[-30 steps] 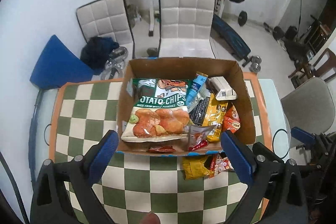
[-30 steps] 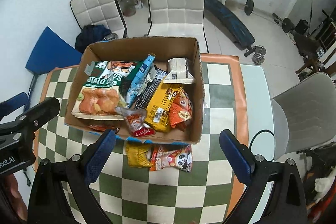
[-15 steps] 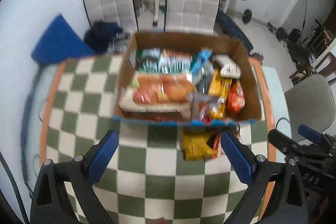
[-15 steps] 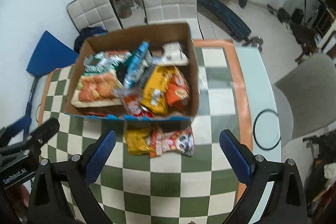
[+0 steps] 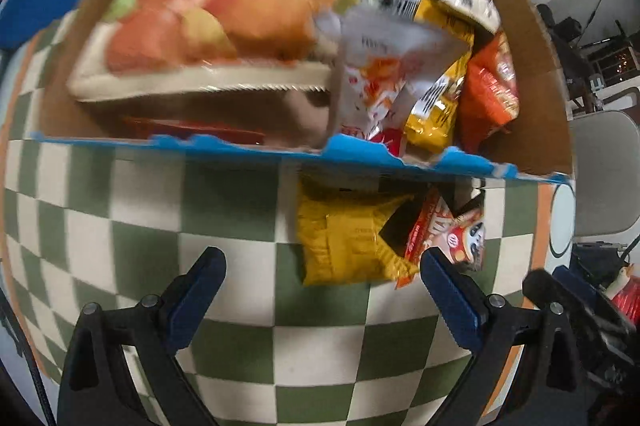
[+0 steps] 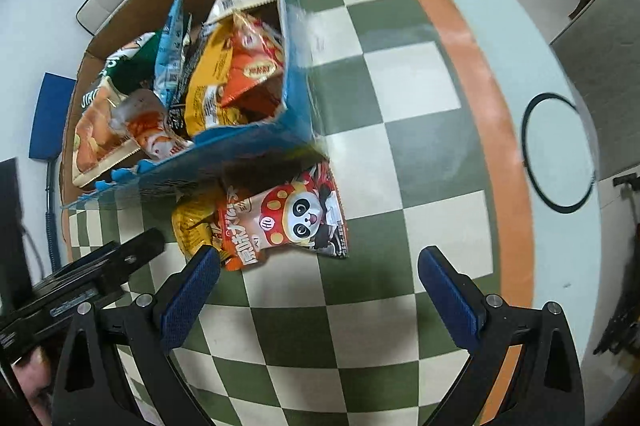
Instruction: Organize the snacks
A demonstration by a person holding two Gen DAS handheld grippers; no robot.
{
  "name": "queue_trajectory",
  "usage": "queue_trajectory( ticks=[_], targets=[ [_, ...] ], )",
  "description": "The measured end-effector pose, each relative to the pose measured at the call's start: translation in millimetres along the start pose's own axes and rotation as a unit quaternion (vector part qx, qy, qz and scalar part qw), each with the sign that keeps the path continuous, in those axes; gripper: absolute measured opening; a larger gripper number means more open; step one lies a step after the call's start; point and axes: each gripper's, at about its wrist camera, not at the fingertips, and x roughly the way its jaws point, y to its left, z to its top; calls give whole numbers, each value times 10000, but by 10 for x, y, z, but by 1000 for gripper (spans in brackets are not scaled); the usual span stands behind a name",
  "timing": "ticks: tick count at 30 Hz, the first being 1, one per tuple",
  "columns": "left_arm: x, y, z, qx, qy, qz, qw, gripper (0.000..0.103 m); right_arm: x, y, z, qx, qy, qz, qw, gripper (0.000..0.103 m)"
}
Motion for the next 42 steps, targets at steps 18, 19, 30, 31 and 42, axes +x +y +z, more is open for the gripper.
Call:
queue_trajectory(
  ticks=[18,19,30,31,42],
  targets=[
    [508,54,-10,141,220,144,9996,58,523,159,199,-368,531,227,9977,101],
    [497,78,-32,131,205,214,9995,58,552,179,203,-370,548,233,9975,101],
    [442,340,-356,-21,114,590,9982,55,856,428,219,-649,403,-142,9970,103],
    [446,346,-364,-26,112,599,9981,55,890,458,218,-670,428,-156,9967,103],
    [459,263,-404,30,67,706,9975,54,1114,675,159,-874,606,-385,9936,103]
  ],
)
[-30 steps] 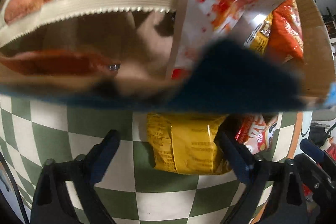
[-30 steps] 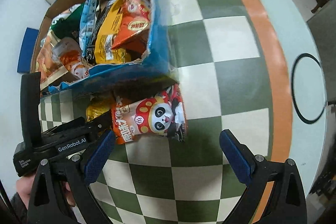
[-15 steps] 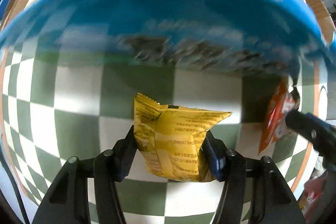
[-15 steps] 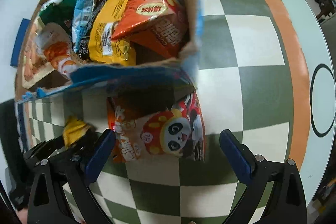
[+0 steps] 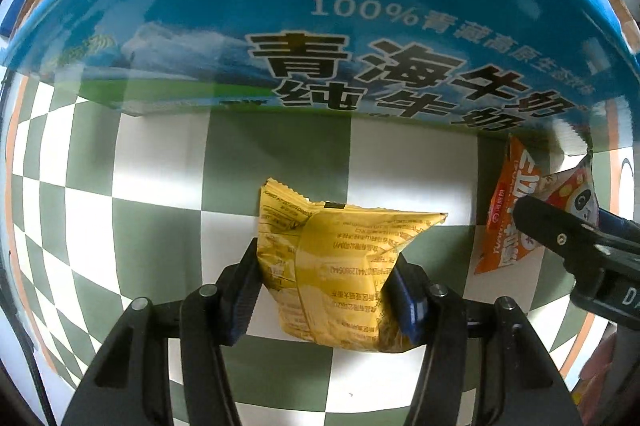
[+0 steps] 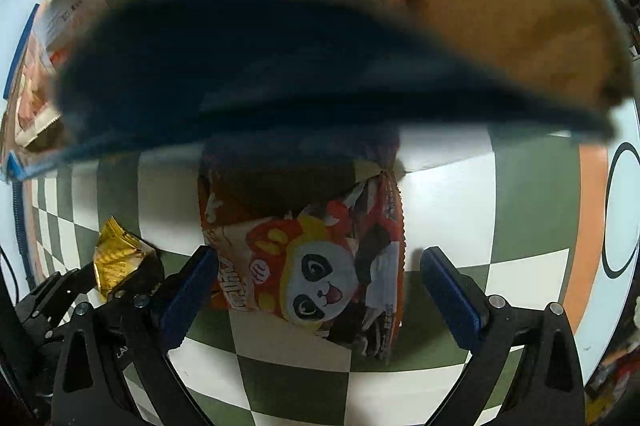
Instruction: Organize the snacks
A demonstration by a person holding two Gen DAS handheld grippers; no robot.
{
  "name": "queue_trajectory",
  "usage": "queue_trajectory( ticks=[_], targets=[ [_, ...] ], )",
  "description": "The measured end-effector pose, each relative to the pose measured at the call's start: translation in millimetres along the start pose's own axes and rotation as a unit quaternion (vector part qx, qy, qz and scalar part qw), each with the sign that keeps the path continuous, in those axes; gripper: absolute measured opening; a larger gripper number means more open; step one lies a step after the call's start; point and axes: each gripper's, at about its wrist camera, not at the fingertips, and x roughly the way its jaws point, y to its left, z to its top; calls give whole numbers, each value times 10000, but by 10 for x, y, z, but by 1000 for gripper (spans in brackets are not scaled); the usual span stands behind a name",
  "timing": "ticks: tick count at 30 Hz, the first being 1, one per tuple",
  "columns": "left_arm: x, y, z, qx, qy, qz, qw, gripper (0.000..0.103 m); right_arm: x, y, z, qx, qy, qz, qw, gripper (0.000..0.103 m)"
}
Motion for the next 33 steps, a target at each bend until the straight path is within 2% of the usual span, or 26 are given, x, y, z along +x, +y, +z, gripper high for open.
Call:
queue_trajectory(
  ticks=[2,5,9,11,14,17,18,19,20,21,23,24,26,28,30,31,33],
  targets=[
    [-22,4,-5,-1,-1,7,10000,54,11,26,-10,-12,-16,-28,10000,102],
    [-11,39,1,30,1,44,10000,54,0,78,-35,-46,-94,-63,9999,97],
    [30,11,-55,104,27,72,9999,54,-81,-4,-123,-69,-142,42,9999,72],
    [23,-8,-109,146,46,84,9998,53,-106,7,-175,-55,-129,63,9999,68],
    [13,-40,-210,210,85,67,9997,53,-134,-23,-267,-26,-95,72,9999,67],
    [18,-69,-310,232,153,21,9996,53,-134,-157,-372,355,119,312,9988,68],
    [25,-70,-332,223,170,13,9996,53,-154,-247,-414,677,136,549,9961,73],
    [29,-74,-357,203,191,-8,9996,53,-174,-325,-438,955,128,776,9923,84],
    [40,-74,-377,190,201,-19,9996,53,-200,-404,-462,1272,101,995,9868,88],
    [47,-77,-391,181,211,-14,9996,53,-227,-483,-492,1629,52,1215,9791,92],
    [70,-78,-414,173,222,-8,9996,53,-266,-607,-505,2175,-34,1557,9636,92],
    [75,-79,-421,176,224,-2,9996,53,-289,-641,-522,2380,-95,1611,9578,92],
    [77,-101,-421,183,215,11,9996,53,-370,-651,-527,2427,-218,1305,9610,92],
    [88,-106,-359,166,210,-12,9996,53,-517,-553,-470,1859,-519,885,9772,92],
    [89,-97,-334,146,202,-41,9997,53,-612,-290,-414,600,-672,287,9955,92],
    [77,-77,-358,151,188,-39,9997,53,-618,-144,-412,-70,-646,78,9979,92],
    [47,-68,-386,154,174,-54,9997,53,-582,102,-423,-1292,-491,-348,9898,92]
  ],
)
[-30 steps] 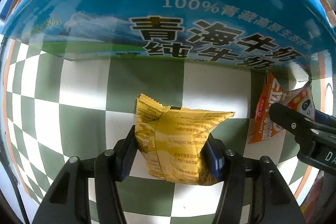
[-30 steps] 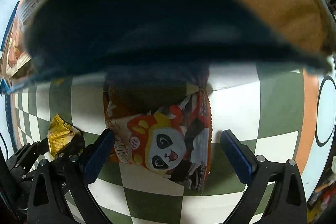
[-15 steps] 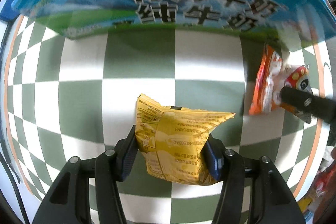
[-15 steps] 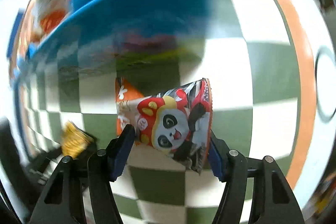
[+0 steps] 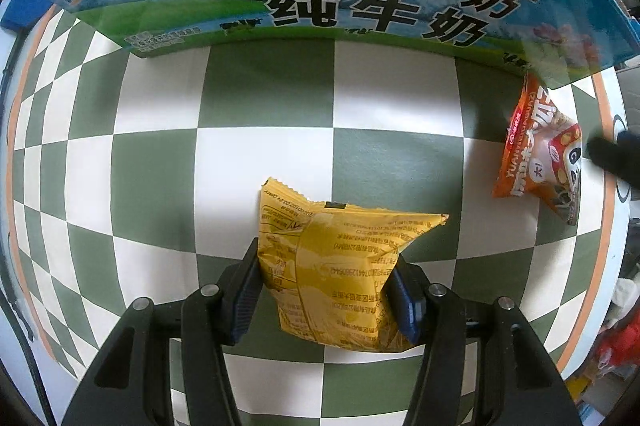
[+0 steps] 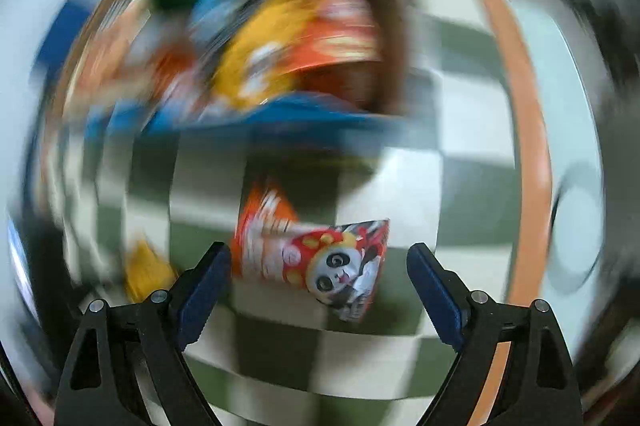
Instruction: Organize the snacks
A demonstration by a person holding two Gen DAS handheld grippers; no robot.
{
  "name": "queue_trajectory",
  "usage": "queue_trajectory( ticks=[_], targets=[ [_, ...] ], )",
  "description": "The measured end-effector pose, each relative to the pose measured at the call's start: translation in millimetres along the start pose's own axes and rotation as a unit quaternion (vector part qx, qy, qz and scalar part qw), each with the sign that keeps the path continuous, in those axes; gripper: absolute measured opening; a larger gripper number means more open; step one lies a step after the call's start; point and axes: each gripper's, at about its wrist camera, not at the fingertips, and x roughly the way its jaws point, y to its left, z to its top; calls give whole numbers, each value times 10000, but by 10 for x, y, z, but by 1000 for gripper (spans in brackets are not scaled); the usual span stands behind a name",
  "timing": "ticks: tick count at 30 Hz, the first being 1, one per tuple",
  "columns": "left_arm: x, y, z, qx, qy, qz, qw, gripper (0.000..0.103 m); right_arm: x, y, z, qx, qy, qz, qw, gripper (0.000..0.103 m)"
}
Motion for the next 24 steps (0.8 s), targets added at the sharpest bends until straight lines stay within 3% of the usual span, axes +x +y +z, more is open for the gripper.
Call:
queue_trajectory(
  ticks=[2,3,5,8,11,14,19,24],
  targets=[
    [-8,3,-13,-28,6,-11,10000,53,54,244,-28,-1133,100,-478,9924,92],
    [6,3,-25,-49,18,-21,10000,53,106,380,-62,-1800,158,-718,9809,92],
    [32,4,-52,-72,29,-33,10000,53,212,523,-104,-2491,336,-882,9639,92],
    [35,8,-55,-60,2,-14,10000,53,328,715,-178,-3160,447,-1056,9418,92],
    [33,14,-51,-92,8,-32,10000,53,451,832,-180,-3379,547,-1149,9326,92],
    [37,15,-50,-108,11,-35,9999,53,563,856,-88,-3423,566,-1114,9313,92],
    [32,17,-41,-135,10,-37,9999,53,666,719,0,-3195,839,-863,9399,88],
    [26,15,-39,-124,6,-25,9999,53,653,466,92,-2373,1055,-546,9641,74]
  ],
)
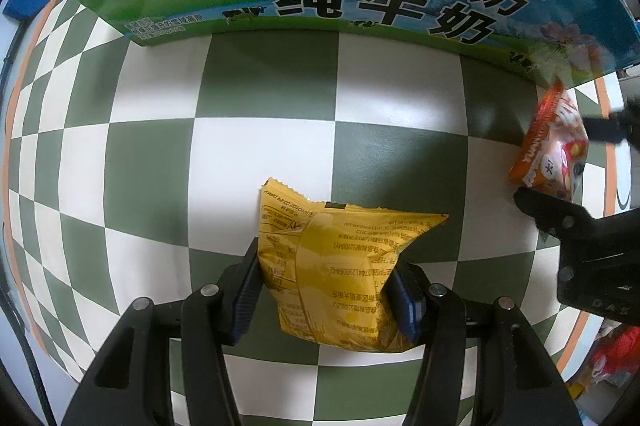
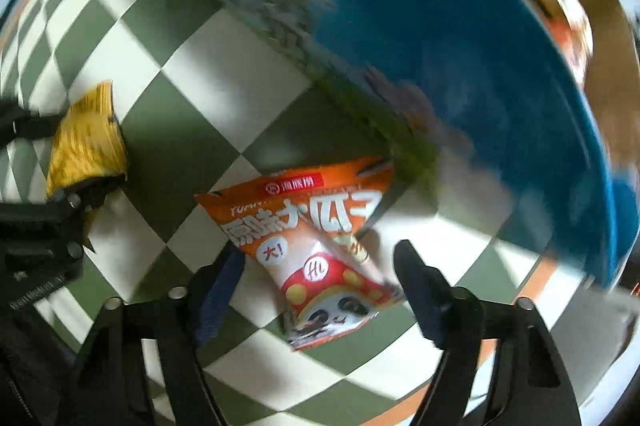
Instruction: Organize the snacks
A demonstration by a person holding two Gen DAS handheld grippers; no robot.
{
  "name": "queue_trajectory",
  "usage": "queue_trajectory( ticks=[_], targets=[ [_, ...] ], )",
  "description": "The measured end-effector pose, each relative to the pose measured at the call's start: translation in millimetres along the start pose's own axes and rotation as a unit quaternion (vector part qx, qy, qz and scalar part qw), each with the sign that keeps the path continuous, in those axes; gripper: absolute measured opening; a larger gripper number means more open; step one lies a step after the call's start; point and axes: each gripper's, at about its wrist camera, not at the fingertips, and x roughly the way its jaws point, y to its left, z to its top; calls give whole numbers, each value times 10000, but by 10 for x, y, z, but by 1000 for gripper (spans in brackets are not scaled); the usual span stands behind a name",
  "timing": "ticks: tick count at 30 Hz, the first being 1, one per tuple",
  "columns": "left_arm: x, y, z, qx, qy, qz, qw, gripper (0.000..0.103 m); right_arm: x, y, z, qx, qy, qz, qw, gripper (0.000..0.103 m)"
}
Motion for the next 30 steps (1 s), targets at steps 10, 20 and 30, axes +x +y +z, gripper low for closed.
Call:
queue_trajectory(
  ticks=[10,20,30],
  targets=[
    [4,0,0,12,-3,27,10000,53,215,-440,-505,2733,507,1581,9475,65],
    [5,0,0,19,3,37,10000,53,-25,-724,-603,3704,88,1404,9182,84],
    [-50,-49,13,132,-46,62,9999,53,74,-871,-456,3876,155,1149,9145,42]
  ],
)
